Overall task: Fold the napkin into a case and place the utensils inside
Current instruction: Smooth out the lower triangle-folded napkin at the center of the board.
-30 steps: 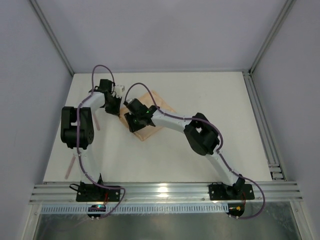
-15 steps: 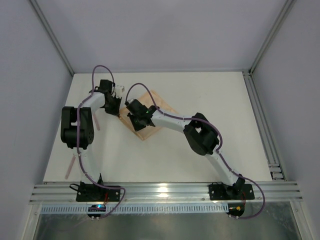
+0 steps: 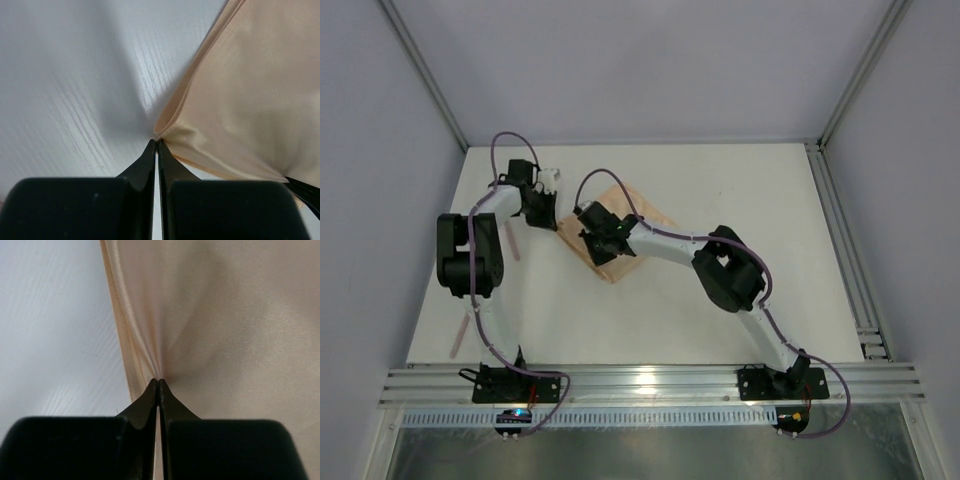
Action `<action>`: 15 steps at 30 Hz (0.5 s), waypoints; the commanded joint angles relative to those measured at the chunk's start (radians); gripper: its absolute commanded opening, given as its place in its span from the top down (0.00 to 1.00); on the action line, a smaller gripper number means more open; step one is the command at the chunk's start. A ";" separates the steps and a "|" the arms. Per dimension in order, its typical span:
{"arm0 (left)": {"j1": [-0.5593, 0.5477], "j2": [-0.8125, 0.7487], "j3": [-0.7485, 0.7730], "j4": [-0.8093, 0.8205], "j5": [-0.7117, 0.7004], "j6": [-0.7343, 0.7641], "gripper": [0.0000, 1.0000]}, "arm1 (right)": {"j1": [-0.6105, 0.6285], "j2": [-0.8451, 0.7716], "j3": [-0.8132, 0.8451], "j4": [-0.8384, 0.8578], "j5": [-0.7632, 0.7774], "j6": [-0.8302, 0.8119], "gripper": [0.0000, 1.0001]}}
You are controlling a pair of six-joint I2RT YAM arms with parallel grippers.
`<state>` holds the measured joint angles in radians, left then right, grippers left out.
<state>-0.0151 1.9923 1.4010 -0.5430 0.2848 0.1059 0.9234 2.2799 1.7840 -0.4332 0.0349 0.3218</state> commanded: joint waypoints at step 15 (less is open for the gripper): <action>0.096 -0.098 -0.137 0.054 0.337 0.124 0.68 | 0.023 -0.080 -0.057 0.053 -0.066 -0.007 0.97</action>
<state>0.0765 1.9652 1.2835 -0.4686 0.5621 0.1616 0.9398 2.2272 1.6852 -0.3763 -0.0177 0.3164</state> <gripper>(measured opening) 0.302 0.035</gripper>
